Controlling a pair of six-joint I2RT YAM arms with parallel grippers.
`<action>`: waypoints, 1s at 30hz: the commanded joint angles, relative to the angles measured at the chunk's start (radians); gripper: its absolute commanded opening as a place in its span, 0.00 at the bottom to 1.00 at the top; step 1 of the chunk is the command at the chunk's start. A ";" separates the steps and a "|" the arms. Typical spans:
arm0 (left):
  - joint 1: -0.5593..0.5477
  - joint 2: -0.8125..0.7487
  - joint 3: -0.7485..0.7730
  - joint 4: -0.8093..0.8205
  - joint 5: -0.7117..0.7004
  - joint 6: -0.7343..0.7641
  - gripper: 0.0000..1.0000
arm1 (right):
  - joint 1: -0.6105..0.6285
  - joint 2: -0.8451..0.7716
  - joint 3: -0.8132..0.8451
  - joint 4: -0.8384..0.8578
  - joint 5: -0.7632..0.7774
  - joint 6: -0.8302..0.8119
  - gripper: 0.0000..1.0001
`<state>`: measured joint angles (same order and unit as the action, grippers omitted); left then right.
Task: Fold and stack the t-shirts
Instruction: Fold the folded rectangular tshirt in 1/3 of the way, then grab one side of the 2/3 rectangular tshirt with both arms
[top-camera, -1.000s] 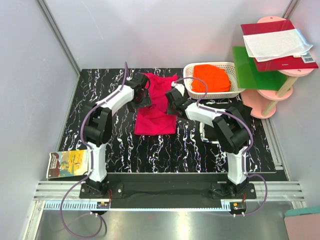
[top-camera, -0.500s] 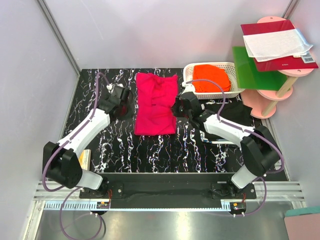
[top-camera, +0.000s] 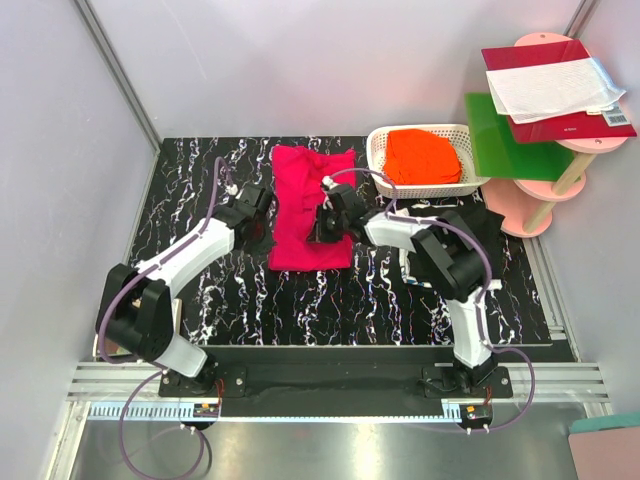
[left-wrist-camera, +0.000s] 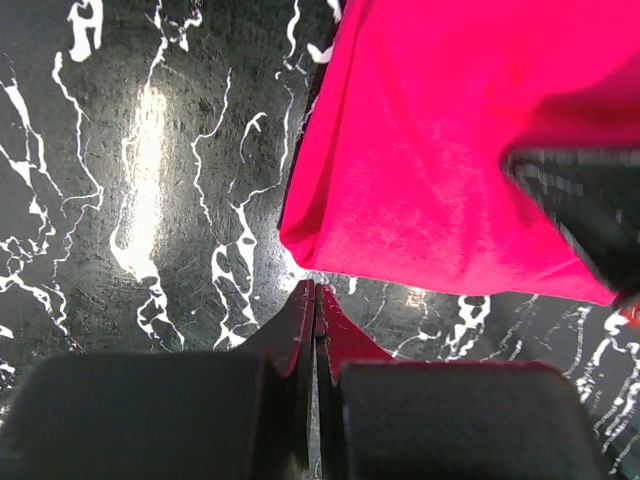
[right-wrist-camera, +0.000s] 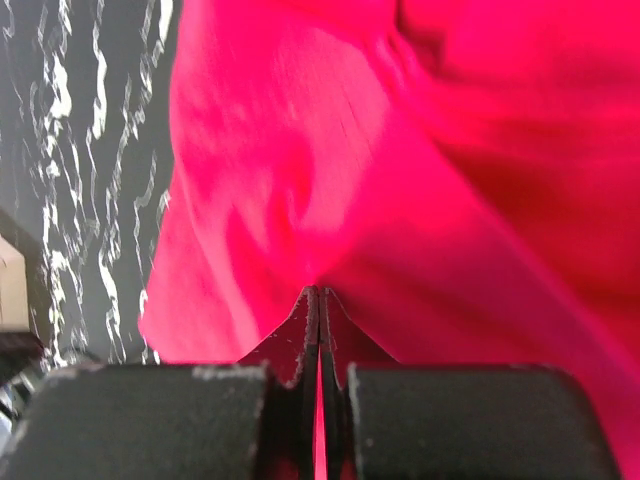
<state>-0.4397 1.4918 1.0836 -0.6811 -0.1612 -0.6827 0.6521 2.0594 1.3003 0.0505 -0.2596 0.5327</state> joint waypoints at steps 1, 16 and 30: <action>0.001 0.025 0.027 0.034 -0.006 -0.006 0.00 | 0.003 0.062 0.149 -0.017 -0.012 -0.007 0.00; -0.001 0.018 -0.057 0.115 0.043 -0.006 0.30 | 0.003 -0.264 -0.061 0.020 0.502 -0.126 0.65; 0.006 0.177 -0.091 0.201 0.077 -0.078 0.85 | -0.006 -0.547 -0.484 -0.020 0.283 0.150 0.94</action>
<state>-0.4393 1.6150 0.9821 -0.5232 -0.0998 -0.7277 0.6472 1.4548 0.8467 0.0349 0.0849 0.6117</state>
